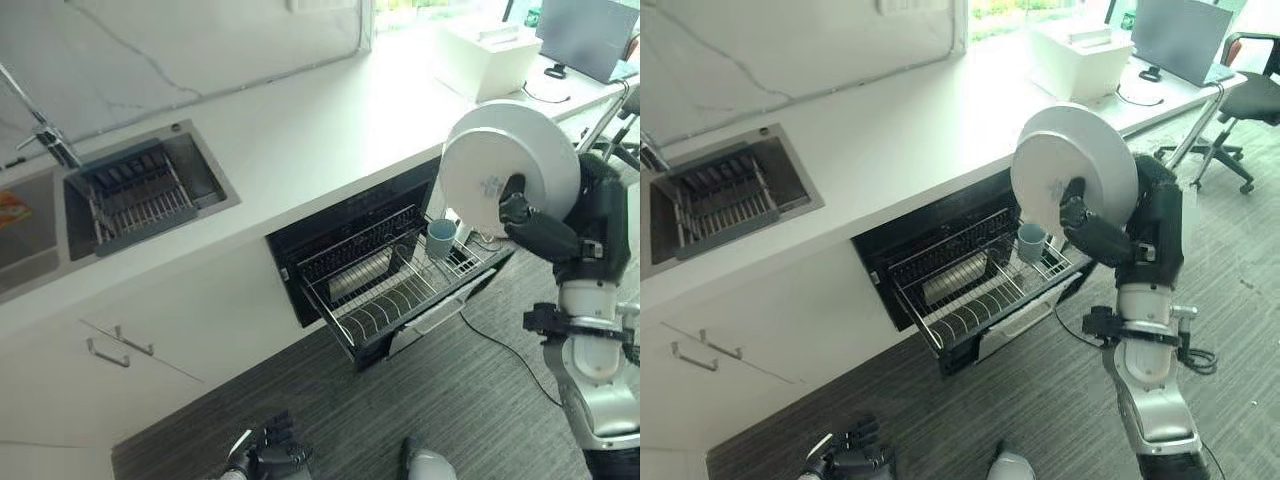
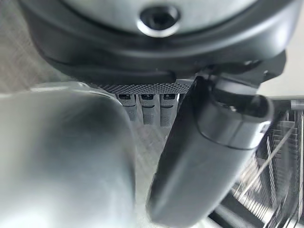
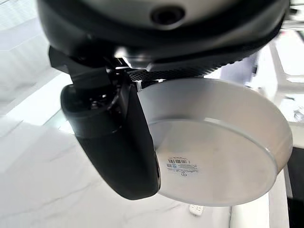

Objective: Place the dishes in the dishwasher.

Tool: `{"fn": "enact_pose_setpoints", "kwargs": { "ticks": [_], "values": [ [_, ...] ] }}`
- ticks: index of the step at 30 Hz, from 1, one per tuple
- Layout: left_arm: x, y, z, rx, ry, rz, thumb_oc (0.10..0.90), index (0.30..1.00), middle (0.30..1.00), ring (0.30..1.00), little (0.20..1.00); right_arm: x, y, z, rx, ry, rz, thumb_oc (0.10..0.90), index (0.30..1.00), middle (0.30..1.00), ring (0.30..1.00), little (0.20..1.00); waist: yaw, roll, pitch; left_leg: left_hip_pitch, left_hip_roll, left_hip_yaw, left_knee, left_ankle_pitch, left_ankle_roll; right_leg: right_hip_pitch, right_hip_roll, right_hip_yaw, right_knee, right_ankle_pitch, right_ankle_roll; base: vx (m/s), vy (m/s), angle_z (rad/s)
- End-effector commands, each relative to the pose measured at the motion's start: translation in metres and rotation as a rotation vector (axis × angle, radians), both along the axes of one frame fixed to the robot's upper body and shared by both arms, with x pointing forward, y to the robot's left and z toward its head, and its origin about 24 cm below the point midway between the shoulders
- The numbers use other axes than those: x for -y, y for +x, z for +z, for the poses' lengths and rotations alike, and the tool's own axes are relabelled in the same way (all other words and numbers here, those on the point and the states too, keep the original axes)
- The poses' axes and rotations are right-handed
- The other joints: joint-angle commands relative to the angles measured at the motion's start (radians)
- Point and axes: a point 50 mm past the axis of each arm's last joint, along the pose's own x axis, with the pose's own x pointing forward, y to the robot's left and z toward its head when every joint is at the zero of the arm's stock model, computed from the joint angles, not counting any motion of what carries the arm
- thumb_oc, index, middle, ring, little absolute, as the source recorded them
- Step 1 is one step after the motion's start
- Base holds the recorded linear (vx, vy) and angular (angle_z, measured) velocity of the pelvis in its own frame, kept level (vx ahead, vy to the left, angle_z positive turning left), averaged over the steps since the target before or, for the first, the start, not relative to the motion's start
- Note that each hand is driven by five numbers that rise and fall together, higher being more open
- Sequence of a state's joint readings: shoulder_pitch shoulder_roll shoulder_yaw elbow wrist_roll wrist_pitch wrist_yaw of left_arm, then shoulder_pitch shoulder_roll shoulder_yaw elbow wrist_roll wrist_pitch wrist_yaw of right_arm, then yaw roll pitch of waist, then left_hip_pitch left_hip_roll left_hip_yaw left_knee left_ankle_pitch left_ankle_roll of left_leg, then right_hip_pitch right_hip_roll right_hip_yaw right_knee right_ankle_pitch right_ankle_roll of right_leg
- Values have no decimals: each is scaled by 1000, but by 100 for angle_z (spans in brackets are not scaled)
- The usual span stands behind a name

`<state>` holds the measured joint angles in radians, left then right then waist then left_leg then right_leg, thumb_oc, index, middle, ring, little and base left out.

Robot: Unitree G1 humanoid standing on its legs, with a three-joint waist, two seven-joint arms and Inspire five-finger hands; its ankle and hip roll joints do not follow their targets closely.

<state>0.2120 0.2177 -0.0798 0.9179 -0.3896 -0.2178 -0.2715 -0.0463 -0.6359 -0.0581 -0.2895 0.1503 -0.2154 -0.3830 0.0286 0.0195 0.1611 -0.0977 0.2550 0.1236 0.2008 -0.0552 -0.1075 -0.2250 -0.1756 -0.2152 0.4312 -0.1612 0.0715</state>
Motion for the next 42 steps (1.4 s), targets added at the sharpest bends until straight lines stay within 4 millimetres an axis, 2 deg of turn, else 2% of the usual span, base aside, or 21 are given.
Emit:
{"fn": "enact_pose_setpoints", "kwargs": {
  "ticks": [1,2,5,7,11,16,19,21,29,33,40,42],
  "values": [
    [3,-10,-1,-18,-44,-79,800,900,900,900,900,-9,-15,53,344,-164,-8,400,300,300,300,300,23,-50,-62,-13,-60,34,99,-162,14,92,-48,-15,-131,7,84,20,-134,25],
    [5,-11,-3,-19,-56,-69,800,900,900,900,900,-8,-15,52,348,-244,-48,400,300,300,300,300,27,-46,-64,-24,-51,30,99,-152,5,98,-42,-23,-131,-1,79,9,-98,25],
    [6,-9,-3,-21,-54,-76,800,900,900,900,900,-9,-14,51,356,-338,-84,400,300,300,300,300,34,-42,-68,-30,-52,20,99,-149,-1,104,-47,-36,-131,-6,79,6,-22,17],
    [5,-8,-4,-32,-39,-94,800,900,900,900,900,-18,-7,47,369,-509,-123,400,300,300,300,300,45,-38,-76,-34,-57,7,99,-148,-4,113,-57,-52,-131,-9,82,15,34,17],
    [0,-7,-3,-34,-21,-101,800,900,900,900,900,-23,1,39,341,-655,-119,400,300,300,300,300,58,-36,-87,-32,-66,0,99,-153,-4,122,-68,-65,-131,-12,89,15,51,16],
    [-15,-8,-2,-55,9,-84,800,900,900,900,900,-30,16,15,283,-871,-79,400,300,300,300,300,83,-41,-97,-26,-89,-15,99,-163,6,134,-86,-78,-131,-9,102,26,75,22],
    [-18,-9,-2,-61,14,-78,800,900,900,900,900,-32,22,8,270,-890,-55,400,300,300,300,300,93,-42,-97,-26,-95,-20,99,-164,9,136,-90,-81,-131,-9,105,12,56,7],
    [-19,-12,-2,-63,19,-80,800,900,900,900,900,-29,31,-7,231,-933,-65,400,300,300,300,300,113,-46,-96,-25,-102,-28,99,-166,13,144,-99,-94,-131,-8,109,18,71,20],
    [-24,-16,-1,-63,32,-72,800,900,900,900,900,-17,39,-39,140,-905,-103,400,300,300,300,300,144,-50,-91,-27,-115,-49,99,-165,18,158,-113,-119,-131,-6,117,6,23,12],
    [-25,-18,-1,-65,42,-70,800,900,900,900,900,-10,43,-60,95,-890,-154,400,300,300,300,300,161,-49,-88,-27,-120,-61,99,-162,19,167,-118,-132,-131,-6,119,13,15,8],
    [-27,-21,1,-69,57,-76,800,900,900,900,900,-3,50,-80,23,-879,-238,400,300,300,300,300,184,-43,-79,-26,-124,-76,99,-155,19,184,-123,-149,-131,-7,121,18,6,11],
    [-26,-26,0,-85,65,-86,800,900,900,900,900,5,56,-89,-41,-852,-324,400,300,300,300,300,197,-36,-74,-22,-125,-85,99,-155,15,198,-122,-155,-131,-15,119,56,2,10]
  ]
}}
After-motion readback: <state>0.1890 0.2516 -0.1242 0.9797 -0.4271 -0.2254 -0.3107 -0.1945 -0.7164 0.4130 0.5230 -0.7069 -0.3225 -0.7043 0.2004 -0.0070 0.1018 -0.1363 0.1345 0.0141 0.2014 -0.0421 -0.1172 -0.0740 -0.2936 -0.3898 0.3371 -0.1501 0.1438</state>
